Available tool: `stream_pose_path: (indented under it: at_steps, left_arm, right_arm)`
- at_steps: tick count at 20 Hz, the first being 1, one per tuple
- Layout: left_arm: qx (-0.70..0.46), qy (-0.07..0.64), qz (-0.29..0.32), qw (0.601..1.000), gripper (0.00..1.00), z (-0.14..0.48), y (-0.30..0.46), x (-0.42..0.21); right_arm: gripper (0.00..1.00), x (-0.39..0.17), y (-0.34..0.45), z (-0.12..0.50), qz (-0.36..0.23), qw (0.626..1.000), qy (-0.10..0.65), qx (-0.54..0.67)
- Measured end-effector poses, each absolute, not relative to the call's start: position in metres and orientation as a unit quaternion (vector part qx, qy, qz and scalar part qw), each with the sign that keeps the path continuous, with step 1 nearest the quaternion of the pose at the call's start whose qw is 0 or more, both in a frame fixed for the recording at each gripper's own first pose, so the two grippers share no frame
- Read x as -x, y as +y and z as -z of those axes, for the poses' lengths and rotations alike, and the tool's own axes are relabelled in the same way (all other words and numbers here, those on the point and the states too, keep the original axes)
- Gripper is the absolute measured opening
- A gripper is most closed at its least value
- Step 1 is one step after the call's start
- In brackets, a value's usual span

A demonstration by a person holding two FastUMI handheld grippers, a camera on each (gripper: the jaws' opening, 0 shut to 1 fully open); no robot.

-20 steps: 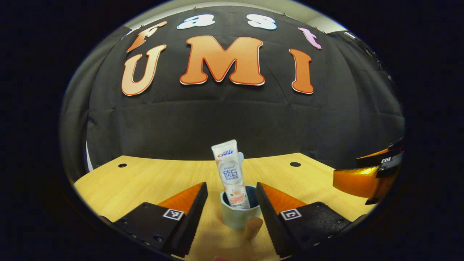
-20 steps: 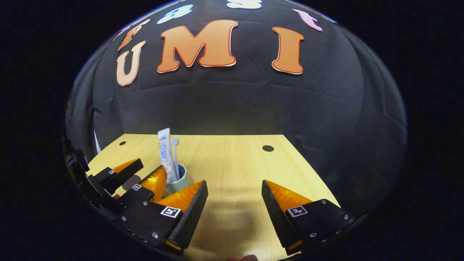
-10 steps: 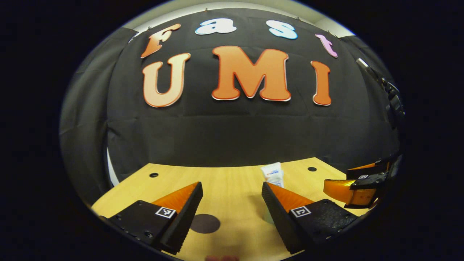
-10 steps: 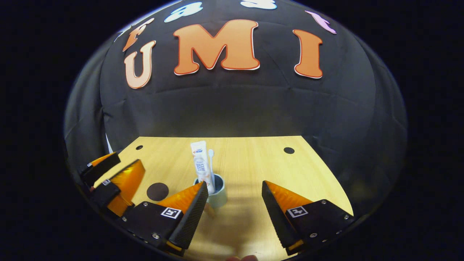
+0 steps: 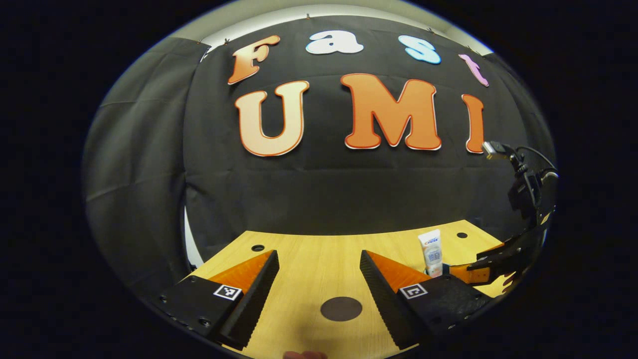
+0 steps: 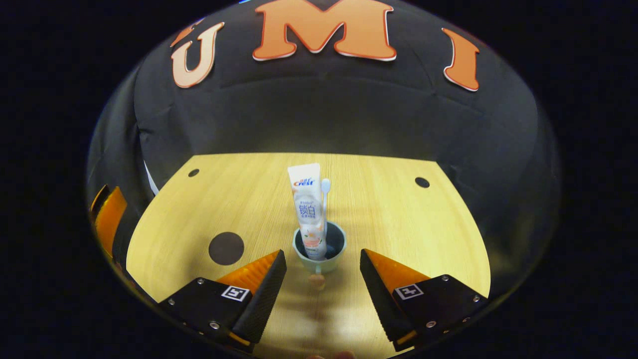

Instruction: Put the toothbrush and toothpaste on the desktop into the cup, then pick up the cup and place it on the coaster on the desktop.

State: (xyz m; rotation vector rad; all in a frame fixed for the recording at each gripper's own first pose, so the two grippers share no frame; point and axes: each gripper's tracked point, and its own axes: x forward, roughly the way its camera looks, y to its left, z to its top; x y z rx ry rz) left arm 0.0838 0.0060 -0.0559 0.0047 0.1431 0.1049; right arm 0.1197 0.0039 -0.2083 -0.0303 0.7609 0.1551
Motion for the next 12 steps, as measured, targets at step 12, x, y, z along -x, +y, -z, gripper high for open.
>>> stream_pose_path:
  at_steps: [12]
  left_arm:
    - [-0.01,0.097,-0.084,0.992,0.99,0.074,0.044,-0.087]
  right_arm:
    - [0.9,-0.122,0.007,0.281,-0.051,0.857,0.512,-0.005]
